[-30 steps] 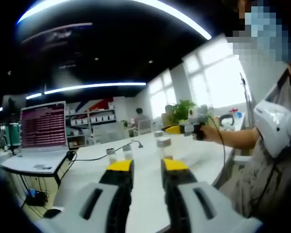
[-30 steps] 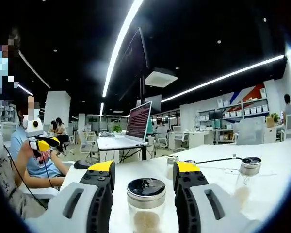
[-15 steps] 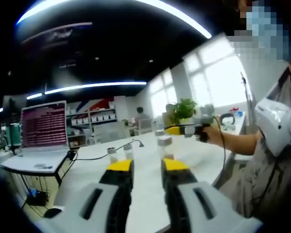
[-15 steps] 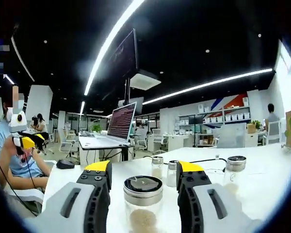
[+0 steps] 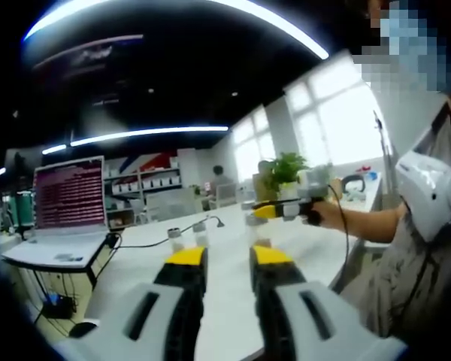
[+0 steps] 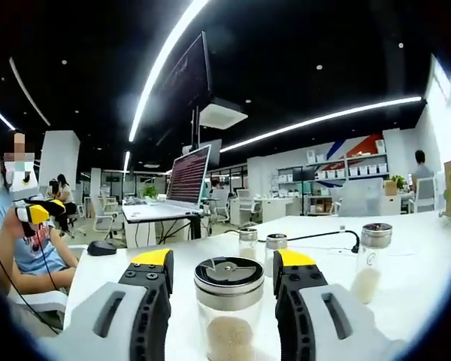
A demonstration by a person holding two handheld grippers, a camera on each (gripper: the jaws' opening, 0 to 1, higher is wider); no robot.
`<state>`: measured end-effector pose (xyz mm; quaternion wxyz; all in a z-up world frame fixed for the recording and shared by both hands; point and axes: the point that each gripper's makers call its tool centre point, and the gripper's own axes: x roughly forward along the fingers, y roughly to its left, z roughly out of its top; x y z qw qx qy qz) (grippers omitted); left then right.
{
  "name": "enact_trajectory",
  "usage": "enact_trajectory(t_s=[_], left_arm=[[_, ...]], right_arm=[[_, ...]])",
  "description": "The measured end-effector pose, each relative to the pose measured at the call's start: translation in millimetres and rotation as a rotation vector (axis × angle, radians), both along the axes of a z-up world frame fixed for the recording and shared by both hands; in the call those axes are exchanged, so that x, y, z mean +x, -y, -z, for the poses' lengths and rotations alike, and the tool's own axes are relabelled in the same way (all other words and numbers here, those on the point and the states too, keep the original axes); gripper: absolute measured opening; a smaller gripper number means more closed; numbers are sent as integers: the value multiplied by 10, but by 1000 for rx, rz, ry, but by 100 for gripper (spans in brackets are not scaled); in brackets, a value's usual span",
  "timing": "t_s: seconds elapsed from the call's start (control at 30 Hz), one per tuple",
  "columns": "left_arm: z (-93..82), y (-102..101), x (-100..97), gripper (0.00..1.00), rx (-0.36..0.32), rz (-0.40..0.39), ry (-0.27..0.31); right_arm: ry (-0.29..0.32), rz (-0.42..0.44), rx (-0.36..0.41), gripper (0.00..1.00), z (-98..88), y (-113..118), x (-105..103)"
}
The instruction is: Rotate the seasoning bottle until the label or dispensing opening points toward the visible target arrow and the bottle remains upright within the marked orientation range
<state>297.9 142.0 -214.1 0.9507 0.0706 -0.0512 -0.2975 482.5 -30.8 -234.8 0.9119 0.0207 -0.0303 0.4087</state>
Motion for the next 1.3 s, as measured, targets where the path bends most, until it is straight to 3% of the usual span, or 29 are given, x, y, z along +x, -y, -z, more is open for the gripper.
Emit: enact_trajectory(t_s=[0.3,0.63,1.3], left_arm=[[-3,-14,-13,24,1,-1,1],[-23,-13,-33,24,-12,7,6],[4,-15,-13,24,-14,12,-2]], right_arm=[[-20,9,-31,53,87,-27,46],[-17,1,-74,41,178,-28,82],[-18,-50,-59,40,201,-32,79]])
